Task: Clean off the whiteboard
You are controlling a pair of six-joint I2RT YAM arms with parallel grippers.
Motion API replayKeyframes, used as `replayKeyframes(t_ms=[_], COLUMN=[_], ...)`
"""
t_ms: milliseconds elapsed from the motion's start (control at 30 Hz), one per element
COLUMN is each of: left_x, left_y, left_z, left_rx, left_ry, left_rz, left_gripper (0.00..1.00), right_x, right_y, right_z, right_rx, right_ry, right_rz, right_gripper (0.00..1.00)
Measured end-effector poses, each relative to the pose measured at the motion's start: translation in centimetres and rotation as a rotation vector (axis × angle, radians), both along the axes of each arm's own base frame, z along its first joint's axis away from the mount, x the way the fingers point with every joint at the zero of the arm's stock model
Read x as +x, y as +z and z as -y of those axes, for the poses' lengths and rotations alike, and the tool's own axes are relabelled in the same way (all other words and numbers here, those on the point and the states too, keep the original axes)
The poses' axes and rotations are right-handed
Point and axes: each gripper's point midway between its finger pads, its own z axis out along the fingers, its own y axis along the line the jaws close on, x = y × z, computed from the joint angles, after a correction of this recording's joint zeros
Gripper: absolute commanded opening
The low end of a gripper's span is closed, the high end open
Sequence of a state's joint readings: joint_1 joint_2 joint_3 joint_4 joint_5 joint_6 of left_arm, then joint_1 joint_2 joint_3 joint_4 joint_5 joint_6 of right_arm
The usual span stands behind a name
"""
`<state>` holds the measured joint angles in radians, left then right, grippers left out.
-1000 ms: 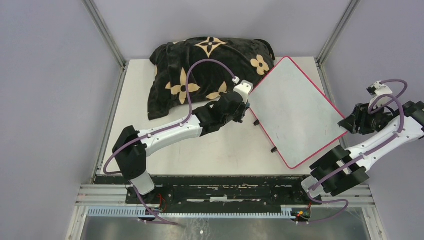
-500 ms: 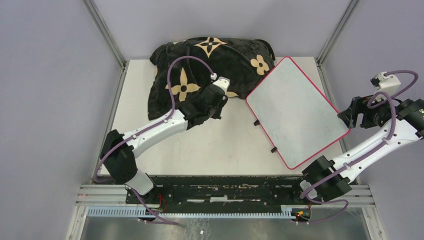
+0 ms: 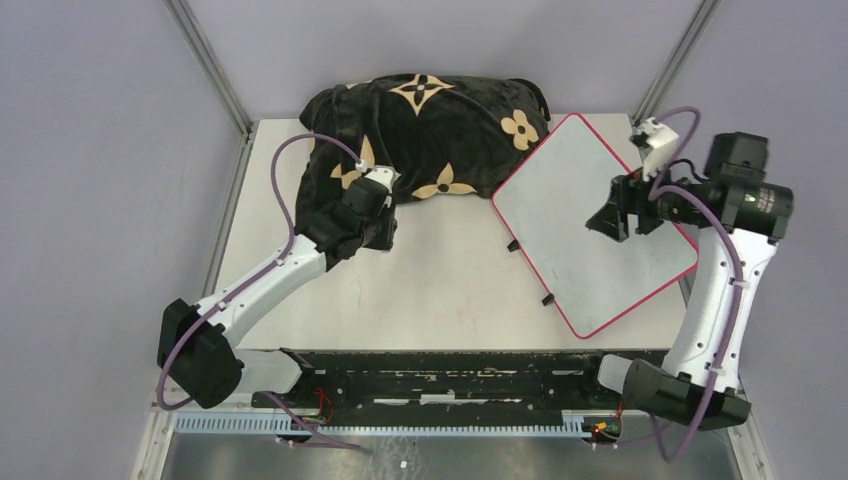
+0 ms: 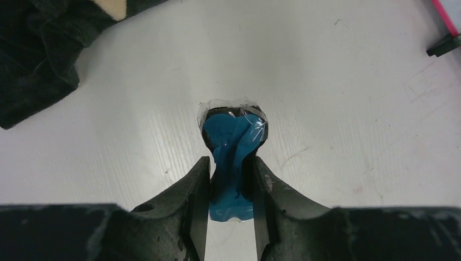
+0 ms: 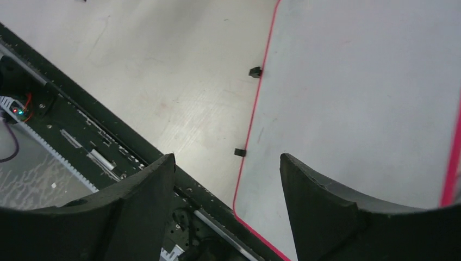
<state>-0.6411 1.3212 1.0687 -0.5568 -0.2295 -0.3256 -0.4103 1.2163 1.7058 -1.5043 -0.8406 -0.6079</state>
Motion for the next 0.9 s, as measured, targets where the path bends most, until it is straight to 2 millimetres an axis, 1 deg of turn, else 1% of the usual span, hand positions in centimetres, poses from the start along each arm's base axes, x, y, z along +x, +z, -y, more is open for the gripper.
replayKeyframes(t_ms=[33, 100, 167, 200, 233, 300, 400, 500, 633, 733, 767, 833, 900], left_x=[0.1, 0.3, 0.4, 0.3, 0.2, -0.1, -0.1, 0.1, 0.3, 0.3, 0.4, 0.8, 1.3], left_y=[0.2, 0.5, 0.4, 0.2, 0.1, -0.3, -1.0, -2.0, -3.1, -3.3, -3.2, -2.9, -2.7], left_z=[-0.3, -1.0, -1.3, -1.4, -1.4, -1.5, -1.7, -2.2, -2.5, -3.0, -3.2, -3.8, -4.6], left_rx=[-0.009, -0.028, -0.034, -0.037, -0.037, -0.034, -0.021, -0.012, 0.002, 0.017, 0.021, 0.026, 0.024], left_ry=[0.011, 0.031, 0.041, 0.041, 0.039, 0.040, 0.046, 0.059, 0.072, 0.085, 0.094, 0.115, 0.144], left_rz=[0.001, -0.001, -0.011, -0.020, -0.027, -0.042, -0.066, -0.100, -0.135, -0.143, -0.140, -0.130, -0.121], left_gripper=[0.40, 0.40, 0.41, 0.44, 0.46, 0.47, 0.52, 0.54, 0.55, 0.58, 0.59, 0.60, 0.64], right_x=[0.3, 0.9, 1.7, 2.0, 2.2, 2.5, 3.2, 4.1, 4.7, 4.7, 4.5, 4.4, 4.6], right_y=[-0.3, -1.6, -3.8, -5.3, -6.5, -9.0, -11.3, -13.3, -15.1, -16.0, -16.1, -16.3, -16.5], right_z=[-0.8, -3.3, -6.1, -7.7, -9.1, -11.8, -14.9, -16.8, -18.9, -20.1, -20.8, -21.4, -21.9], right_rx=[0.005, 0.005, -0.026, -0.052, -0.075, -0.135, -0.195, -0.255, -0.326, -0.362, -0.367, -0.374, -0.378], right_ry=[0.016, 0.071, 0.129, 0.157, 0.184, 0.225, 0.270, 0.284, 0.304, 0.324, 0.341, 0.353, 0.358], right_rz=[-0.018, -0.076, -0.140, -0.179, -0.209, -0.261, -0.297, -0.304, -0.287, -0.272, -0.265, -0.253, -0.239], right_gripper=[0.76, 0.75, 0.75, 0.76, 0.75, 0.76, 0.75, 0.75, 0.77, 0.81, 0.83, 0.86, 0.88])
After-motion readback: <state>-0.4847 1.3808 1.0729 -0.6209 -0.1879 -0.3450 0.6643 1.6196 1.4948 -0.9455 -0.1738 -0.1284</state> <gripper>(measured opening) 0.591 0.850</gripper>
